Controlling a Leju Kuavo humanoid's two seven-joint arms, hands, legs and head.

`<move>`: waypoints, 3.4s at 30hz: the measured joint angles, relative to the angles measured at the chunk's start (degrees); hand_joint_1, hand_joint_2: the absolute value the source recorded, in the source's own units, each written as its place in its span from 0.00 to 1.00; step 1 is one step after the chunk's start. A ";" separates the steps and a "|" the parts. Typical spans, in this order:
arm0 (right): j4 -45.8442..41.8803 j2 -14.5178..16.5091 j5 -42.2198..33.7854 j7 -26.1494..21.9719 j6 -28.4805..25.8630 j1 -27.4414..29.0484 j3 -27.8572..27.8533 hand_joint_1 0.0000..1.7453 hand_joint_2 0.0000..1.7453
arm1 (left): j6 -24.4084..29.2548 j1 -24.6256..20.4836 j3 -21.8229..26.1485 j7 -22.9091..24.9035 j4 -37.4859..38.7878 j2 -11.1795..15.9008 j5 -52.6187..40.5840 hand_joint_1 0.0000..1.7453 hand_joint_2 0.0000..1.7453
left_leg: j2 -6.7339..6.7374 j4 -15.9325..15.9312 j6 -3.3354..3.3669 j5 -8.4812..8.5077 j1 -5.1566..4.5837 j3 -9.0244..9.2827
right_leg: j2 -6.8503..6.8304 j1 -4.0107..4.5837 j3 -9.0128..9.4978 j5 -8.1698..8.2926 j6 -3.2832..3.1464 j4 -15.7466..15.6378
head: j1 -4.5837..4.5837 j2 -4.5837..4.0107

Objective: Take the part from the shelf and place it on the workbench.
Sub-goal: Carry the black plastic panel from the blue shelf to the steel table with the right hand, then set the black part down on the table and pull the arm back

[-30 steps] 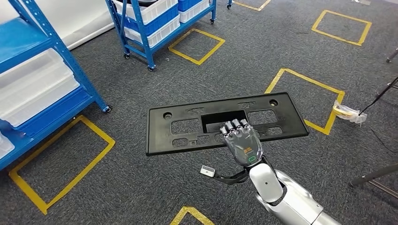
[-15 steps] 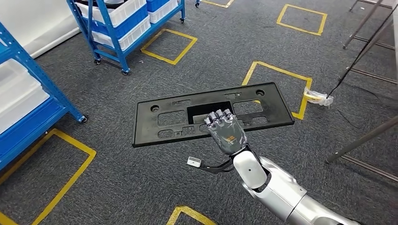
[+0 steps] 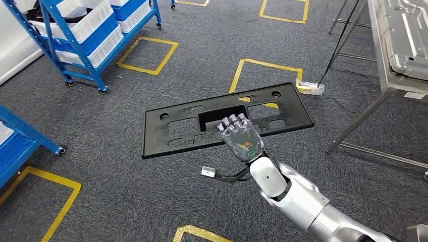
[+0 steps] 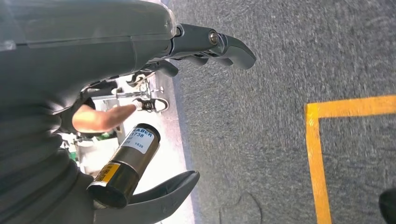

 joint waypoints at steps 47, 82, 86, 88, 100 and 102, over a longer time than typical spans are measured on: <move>-12.68 -38.83 -17.15 -25.23 10.07 12.44 -46.02 1.00 1.00 | -1.36 0.15 6.66 2.16 -0.01 -2.08 -6.62 0.00 1.00 | 2.17 -14.40 4.00 6.87 -0.87 5.86 | -3.57 -1.45 -5.82 -4.21 4.32 11.47 | 0.55 -0.01; -3.05 -37.61 -18.36 -28.22 4.04 35.90 -67.67 1.00 1.00 | -2.04 -0.45 9.68 2.52 -0.04 -3.39 -10.21 0.00 1.00 | 4.16 -15.37 2.43 6.61 -0.62 7.22 | -6.55 -2.83 -0.50 -1.26 5.73 2.04 | 0.56 -0.01; -3.33 -33.79 -17.10 -28.26 3.08 38.34 -68.74 1.00 1.00 | -1.99 -0.87 9.98 2.46 -0.08 -3.60 -10.63 0.00 1.00 | 5.77 -14.67 0.83 5.26 -0.55 8.29 | -5.25 -2.24 -0.09 -1.59 3.66 1.43 | 0.19 -0.01; -3.33 -32.58 -16.81 -28.16 2.95 38.49 -69.15 1.00 1.00 | -1.91 -0.99 10.02 2.44 -0.08 -3.73 -10.73 0.00 1.00 | 3.67 -12.21 0.49 3.24 -0.17 7.50 | -4.03 -2.26 -0.01 -1.56 2.70 1.42 | 0.14 0.00; -0.84 -25.30 -15.50 -28.17 1.55 37.64 -69.34 0.25 0.25 | -2.32 -0.80 11.49 2.34 -0.08 -3.72 -10.94 0.00 1.00 | -2.84 -13.91 4.06 6.38 -1.87 6.41 | 3.78 -0.57 0.02 -1.03 1.94 1.21 | 0.14 -0.01; -0.24 -24.82 -15.49 -28.09 1.91 37.25 -69.33 0.00 0.00 | -2.87 -1.02 11.87 2.22 -0.08 -3.78 -10.83 0.00 1.00 | -1.90 -15.07 4.17 6.99 -1.68 7.04 | 3.09 -0.52 -0.02 -1.21 2.45 1.27 | 0.14 -0.01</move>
